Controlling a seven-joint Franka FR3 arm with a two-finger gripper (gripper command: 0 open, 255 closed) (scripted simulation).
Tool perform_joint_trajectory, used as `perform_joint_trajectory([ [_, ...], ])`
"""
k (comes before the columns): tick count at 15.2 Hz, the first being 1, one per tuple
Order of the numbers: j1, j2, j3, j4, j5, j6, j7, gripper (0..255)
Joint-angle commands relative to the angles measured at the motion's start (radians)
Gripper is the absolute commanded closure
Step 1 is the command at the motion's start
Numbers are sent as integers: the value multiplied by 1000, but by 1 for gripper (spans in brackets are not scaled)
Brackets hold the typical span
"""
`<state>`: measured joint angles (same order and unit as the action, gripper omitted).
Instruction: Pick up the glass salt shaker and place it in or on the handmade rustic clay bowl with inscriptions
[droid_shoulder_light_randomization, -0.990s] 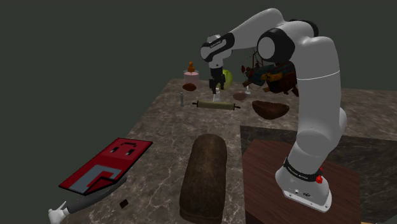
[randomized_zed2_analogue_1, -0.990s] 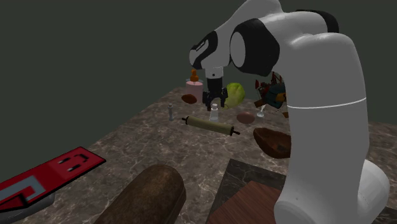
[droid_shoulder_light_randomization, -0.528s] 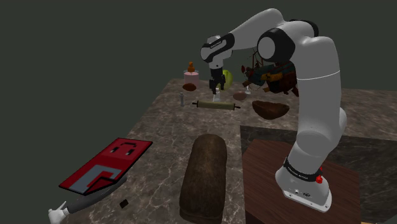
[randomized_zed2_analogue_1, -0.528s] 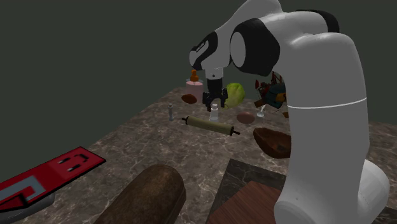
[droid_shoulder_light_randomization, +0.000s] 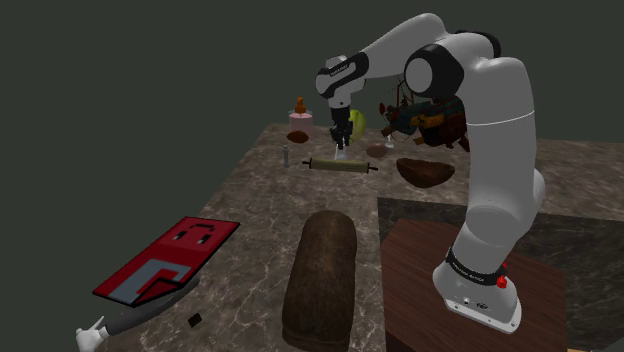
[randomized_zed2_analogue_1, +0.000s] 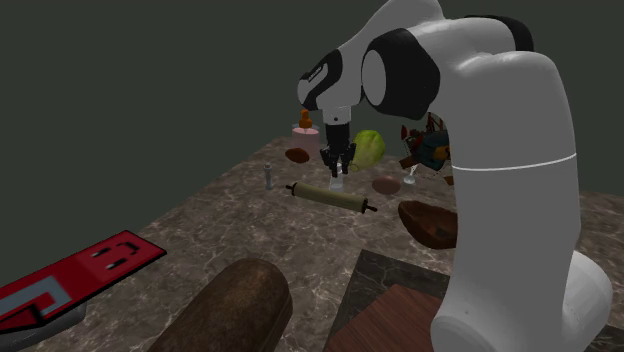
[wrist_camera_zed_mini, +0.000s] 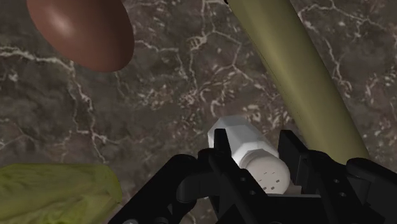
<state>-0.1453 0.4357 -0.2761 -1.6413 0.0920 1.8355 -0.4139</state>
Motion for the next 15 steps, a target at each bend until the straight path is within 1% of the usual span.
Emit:
perform_joint_trajectory([
  [1, 0, 0, 0, 0, 0, 0, 0, 255],
  [2, 0, 0, 0, 0, 0, 0, 0, 255],
  [15, 1, -48, -7, 106, -14, -153, 7, 255],
])
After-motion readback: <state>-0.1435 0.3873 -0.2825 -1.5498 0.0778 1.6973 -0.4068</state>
